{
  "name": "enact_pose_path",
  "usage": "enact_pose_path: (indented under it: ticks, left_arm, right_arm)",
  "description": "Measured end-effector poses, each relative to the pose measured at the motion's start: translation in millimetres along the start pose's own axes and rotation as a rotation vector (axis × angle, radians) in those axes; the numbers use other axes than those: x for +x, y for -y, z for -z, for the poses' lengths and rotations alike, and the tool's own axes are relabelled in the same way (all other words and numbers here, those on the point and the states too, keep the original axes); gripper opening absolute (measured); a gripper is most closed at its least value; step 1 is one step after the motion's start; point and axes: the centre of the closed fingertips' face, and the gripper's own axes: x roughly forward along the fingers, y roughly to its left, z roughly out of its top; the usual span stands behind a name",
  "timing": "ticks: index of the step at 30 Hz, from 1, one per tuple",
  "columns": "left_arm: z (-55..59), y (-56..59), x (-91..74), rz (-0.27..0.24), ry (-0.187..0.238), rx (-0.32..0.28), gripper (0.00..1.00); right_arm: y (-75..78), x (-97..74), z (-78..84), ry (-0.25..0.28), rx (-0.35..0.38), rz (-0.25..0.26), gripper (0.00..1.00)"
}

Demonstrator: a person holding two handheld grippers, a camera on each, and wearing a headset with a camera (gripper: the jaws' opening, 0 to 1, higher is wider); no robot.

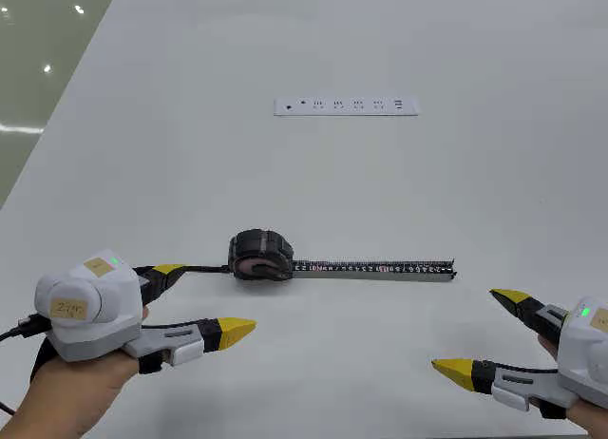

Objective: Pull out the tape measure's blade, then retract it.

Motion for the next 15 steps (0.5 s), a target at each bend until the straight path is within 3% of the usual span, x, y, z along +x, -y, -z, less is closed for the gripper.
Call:
enact_pose_path:
  ticks: [6,15]
  left_arm:
    - [0.2,-4.4,11.0,-0.039,-0.026,-0.006,0.79]
    - [-2.7,-3.2,28.9,-0.046,-0.038,-0.027,0.78]
  right_arm:
    - [3.0,0.3,-2.1,0.004,0.002,0.0,0.79]
    - [5.3,3.1,-3.9,0.009,0.003,-0.005,0.79]
